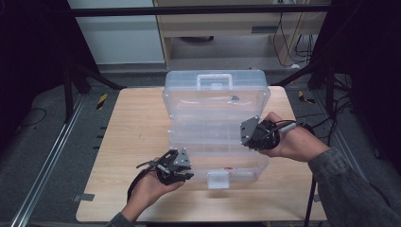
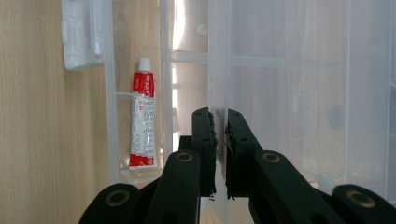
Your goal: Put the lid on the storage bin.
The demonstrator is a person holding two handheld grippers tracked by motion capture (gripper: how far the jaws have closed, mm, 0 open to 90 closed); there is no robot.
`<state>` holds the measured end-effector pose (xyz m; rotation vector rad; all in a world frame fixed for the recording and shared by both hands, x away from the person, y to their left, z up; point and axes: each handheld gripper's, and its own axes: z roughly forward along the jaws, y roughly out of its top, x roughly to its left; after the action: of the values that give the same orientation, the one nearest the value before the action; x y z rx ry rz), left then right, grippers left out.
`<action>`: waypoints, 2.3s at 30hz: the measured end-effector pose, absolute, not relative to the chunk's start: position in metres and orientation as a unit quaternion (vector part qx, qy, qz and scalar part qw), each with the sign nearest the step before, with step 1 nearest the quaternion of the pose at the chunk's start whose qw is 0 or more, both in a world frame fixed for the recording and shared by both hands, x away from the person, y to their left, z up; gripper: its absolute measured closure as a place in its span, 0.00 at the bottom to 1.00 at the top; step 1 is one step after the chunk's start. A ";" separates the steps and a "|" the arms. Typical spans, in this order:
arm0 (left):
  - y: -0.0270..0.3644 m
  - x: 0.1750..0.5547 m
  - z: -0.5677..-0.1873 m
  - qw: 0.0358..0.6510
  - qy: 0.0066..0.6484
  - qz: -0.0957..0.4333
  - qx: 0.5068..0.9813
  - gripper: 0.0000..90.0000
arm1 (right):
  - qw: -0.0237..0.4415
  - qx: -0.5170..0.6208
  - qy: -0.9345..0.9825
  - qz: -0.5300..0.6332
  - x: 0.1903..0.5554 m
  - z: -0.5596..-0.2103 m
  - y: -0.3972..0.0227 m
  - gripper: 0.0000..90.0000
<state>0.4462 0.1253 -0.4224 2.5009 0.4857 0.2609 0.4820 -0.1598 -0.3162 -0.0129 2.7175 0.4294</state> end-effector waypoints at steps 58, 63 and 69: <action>0.200 0.504 -0.297 0.455 0.279 0.123 0.836 1.00 | 0.194 -0.005 0.967 0.165 0.479 -0.320 -0.164 0.92; 0.198 0.512 -0.296 0.455 0.290 0.119 0.834 0.99 | 0.194 -0.006 0.967 0.164 0.478 -0.321 -0.164 0.92; 0.198 0.519 -0.291 0.458 0.299 0.120 0.828 0.99 | 0.195 -0.006 0.967 0.165 0.477 -0.322 -0.164 0.92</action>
<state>0.5187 0.1984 -0.2911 2.0403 0.7368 0.2963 0.4765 -0.1643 -0.3222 -0.0157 2.7089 0.4636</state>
